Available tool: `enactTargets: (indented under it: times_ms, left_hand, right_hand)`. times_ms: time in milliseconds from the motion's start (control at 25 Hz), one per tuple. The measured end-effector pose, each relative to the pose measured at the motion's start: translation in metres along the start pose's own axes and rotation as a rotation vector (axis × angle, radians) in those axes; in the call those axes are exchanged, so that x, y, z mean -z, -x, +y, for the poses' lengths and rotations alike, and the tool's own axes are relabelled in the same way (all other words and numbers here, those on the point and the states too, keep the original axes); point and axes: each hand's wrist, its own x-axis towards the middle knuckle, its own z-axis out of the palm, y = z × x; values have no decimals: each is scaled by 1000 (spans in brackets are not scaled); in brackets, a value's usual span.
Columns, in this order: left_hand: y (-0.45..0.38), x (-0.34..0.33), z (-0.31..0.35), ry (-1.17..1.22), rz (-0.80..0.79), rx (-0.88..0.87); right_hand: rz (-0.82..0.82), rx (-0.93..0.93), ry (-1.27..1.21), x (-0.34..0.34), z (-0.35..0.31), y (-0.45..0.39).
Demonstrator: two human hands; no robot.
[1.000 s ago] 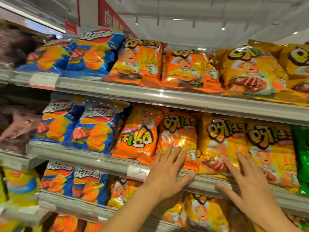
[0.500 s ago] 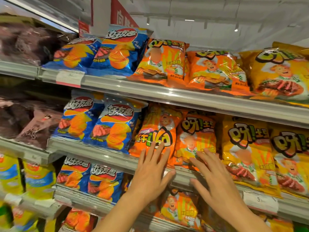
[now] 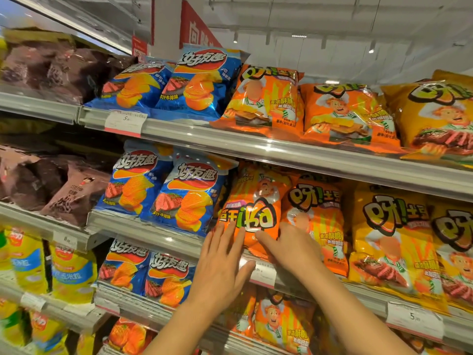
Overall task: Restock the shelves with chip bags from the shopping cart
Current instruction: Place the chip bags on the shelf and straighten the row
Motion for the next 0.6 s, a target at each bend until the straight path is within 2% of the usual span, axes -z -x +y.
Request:
enactTargets:
  times_ms: [120,320,480,600]
  left_hand:
    - [2,2,-6,168,12,-5]
    - [-11,28,-7,488,198,44]
    - [-25,50,-9,665,274,117]
    - [-41,67,-9,756,272,121]
  right_hand:
    - [4,0,-132,2,-2,-4]
    - [244,76,-554,38,17,-22]
    - [93,-4,-1008,82,57,-33]
    - [-108,-6,-1085,108,87,-29]
